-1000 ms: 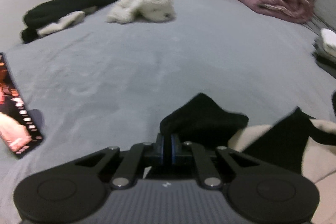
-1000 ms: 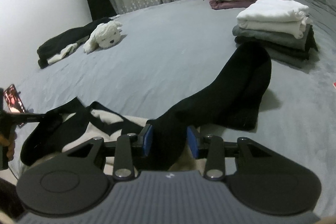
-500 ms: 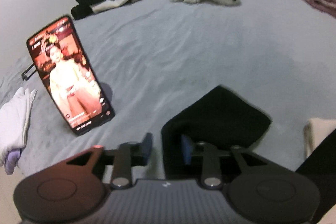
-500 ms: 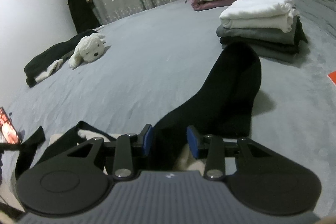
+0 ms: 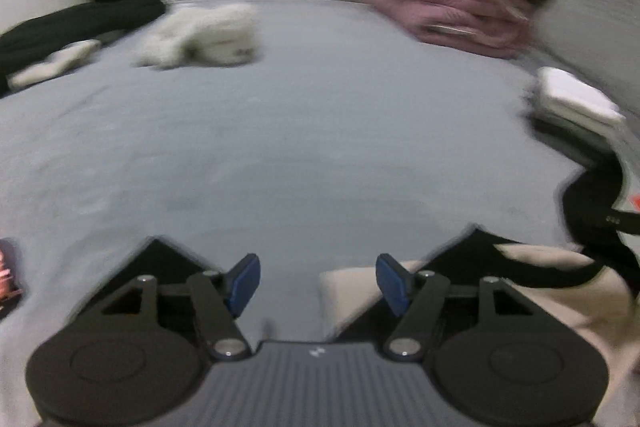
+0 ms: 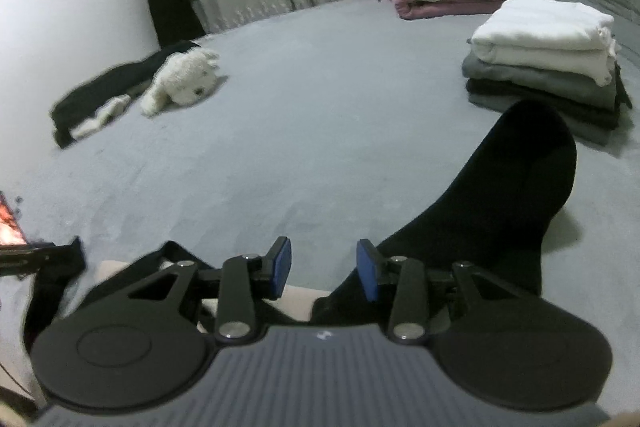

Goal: Fold clothes

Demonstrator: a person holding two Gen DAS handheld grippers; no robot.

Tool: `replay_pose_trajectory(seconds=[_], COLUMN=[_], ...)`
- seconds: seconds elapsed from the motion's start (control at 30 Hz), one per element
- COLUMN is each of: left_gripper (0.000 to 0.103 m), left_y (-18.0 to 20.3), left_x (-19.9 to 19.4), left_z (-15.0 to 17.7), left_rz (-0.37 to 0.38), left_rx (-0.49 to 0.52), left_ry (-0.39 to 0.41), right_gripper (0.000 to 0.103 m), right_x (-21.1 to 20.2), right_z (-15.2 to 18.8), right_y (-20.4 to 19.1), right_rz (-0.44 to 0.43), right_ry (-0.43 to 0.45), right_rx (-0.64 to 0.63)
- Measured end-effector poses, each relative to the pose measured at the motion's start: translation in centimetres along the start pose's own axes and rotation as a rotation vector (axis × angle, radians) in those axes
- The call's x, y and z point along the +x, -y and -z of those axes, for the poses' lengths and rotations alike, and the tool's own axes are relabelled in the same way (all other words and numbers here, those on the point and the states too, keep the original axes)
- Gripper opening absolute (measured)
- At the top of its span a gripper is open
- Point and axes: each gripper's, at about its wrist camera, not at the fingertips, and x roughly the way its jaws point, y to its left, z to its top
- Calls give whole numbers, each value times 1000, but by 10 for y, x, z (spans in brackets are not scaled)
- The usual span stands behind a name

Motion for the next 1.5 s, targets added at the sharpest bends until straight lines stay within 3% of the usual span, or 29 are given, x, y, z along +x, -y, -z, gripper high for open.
replay_pose_trajectory(seconds=[0.1,0.37,0.43,0.47,0.53,0.57,0.6,0.67,0.77,1.07,1.4,1.5], left_gripper=[65,64,63,63,61,55,53,37,30,21,18,11], left_y=[11,15,21,24,31,33,34,31,29,26,27,31], left_x=[20,64,69,71,72,72,73,69,63,31,-5,-15], left_z=[1,-3,-2,-2,0,0,1,2,3,11,37,47], left_rz=[103,336,384,398,398,393,386,390,393,413,466,476], left_rx=[28,-138,-153,-145,-114,-98,-88,-81,-75,-38,84,160], left_ry=[1,-64,-71,-77,-87,-87,-86,-81,-63,16,48,54], right_gripper=[41,40,33,23,8,5,4,4,4,2,2,17], right_x=[11,41,47,49,49,47,43,32,10,-53,-74,-83], right_z=[0,1,2,3,3,3,3,2,2,21,62,60], right_y=[1,10,9,8,9,10,11,11,10,51,94,94], right_rz=[50,117,153,172,204,206,210,221,241,304,330,285], right_ry=[-18,-70,-89,-93,-85,-77,-65,-31,34,111,-3,36], right_rx=[-1,34,25,17,4,12,18,20,-3,52,104,102])
